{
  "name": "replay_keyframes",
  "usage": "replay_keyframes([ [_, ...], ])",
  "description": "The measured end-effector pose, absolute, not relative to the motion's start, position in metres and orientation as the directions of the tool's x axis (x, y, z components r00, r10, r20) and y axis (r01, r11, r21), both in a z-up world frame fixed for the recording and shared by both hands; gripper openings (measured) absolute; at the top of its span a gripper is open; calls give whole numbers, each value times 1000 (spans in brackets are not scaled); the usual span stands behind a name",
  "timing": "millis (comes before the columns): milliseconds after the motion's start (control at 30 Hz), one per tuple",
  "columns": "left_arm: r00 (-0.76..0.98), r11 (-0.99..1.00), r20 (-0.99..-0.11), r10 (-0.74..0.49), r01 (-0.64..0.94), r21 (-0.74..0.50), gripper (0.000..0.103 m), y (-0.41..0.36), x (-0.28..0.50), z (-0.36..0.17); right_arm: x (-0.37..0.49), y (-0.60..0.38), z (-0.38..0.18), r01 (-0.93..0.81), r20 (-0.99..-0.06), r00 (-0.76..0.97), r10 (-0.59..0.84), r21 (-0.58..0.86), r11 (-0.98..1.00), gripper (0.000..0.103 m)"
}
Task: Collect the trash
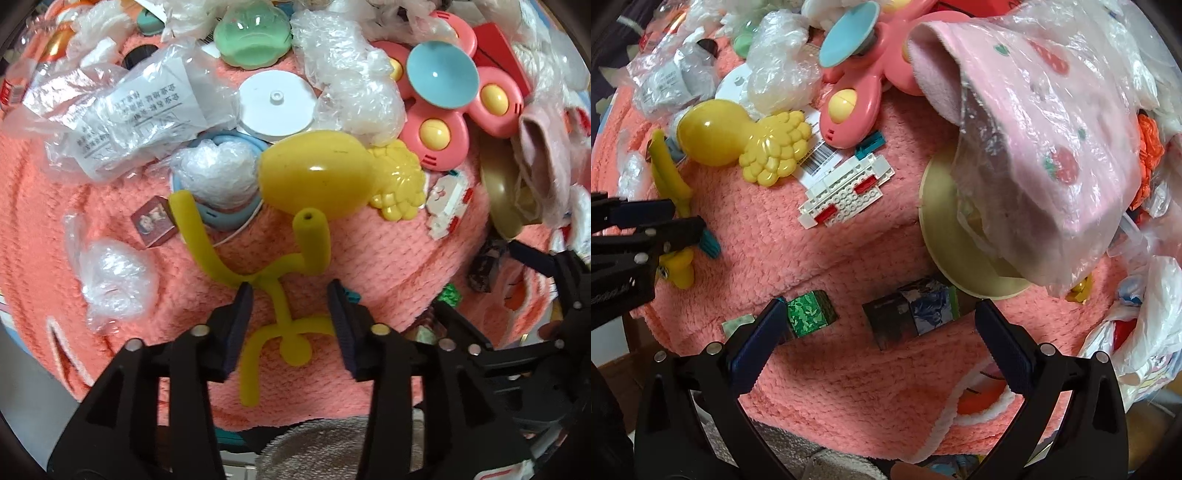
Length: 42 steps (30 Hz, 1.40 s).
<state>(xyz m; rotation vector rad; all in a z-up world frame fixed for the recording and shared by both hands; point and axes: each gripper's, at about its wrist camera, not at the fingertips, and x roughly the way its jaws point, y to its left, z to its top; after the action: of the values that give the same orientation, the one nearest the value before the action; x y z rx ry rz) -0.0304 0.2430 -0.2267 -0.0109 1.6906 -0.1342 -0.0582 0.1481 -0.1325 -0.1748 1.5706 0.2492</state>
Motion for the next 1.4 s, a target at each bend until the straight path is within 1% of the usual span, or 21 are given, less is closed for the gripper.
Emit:
replay_keyframes([
  [33,-129,990,-985,-113,67,-123,66,242,-30,-228,-57,148,-134,-262,-999,-15,45,48,964,100],
  [67,-133,986,-981,-142,73,-152,71,240,-30,-231,-57,148,-134,-259,-999,-12,43,45,965,100],
  [100,-133,985,-982,-134,89,-146,73,236,-31,-234,-54,148,-136,-258,-999,-12,42,44,965,100],
  [167,-122,988,-988,-96,111,-110,74,227,-33,-236,-52,147,-137,-254,-999,-13,39,41,966,100],
  [200,-118,989,-989,-84,115,-97,77,223,-34,-237,-49,149,-138,-254,-999,-14,39,41,966,100],
  [233,-117,989,-990,-82,117,-96,82,219,-35,-239,-48,149,-138,-253,-999,-16,38,41,967,100],
  [267,-116,988,-989,-88,117,-101,85,214,-36,-239,-46,149,-139,-257,-999,-17,36,40,965,100],
  [300,-114,987,-988,-107,111,-120,92,212,-37,-242,-47,149,-139,-261,-999,-16,36,39,965,100],
  [333,-113,985,-986,-120,108,-132,95,209,-37,-244,-48,150,-138,-261,-999,-13,38,40,964,100],
  [667,-95,996,-994,-56,64,-62,95,182,-42,-260,-54,143,-135,-232,-999,2,50,49,972,100],
  [867,-95,995,-991,-100,19,-102,94,189,-31,-260,-44,134,-139,-187,-999,23,32,27,982,100],
  [933,-89,996,-992,-86,10,-87,85,190,-31,-259,-34,130,-158,-192,-999,-51,19,28,981,100],
  [1067,-104,992,-987,-123,1,-124,84,197,-28,-262,-27,124,-159,-195,-996,-74,49,62,979,100],
  [1133,-96,992,-988,-124,-27,-122,74,201,-27,-260,-25,124,-160,-199,-996,-73,43,57,978,100],
  [1200,-85,993,-990,-113,-28,-110,74,202,-26,-257,-23,123,-160,-203,-997,-71,35,49,978,100],
  [1300,-102,992,-987,-127,-29,-125,74,205,-23,-261,-20,122,-159,-204,-997,-77,32,47,978,100],
  [1400,-75,995,-993,-94,-42,-91,74,221,-14,-259,-18,122,-153,-210,-997,-76,27,42,977,99],
])
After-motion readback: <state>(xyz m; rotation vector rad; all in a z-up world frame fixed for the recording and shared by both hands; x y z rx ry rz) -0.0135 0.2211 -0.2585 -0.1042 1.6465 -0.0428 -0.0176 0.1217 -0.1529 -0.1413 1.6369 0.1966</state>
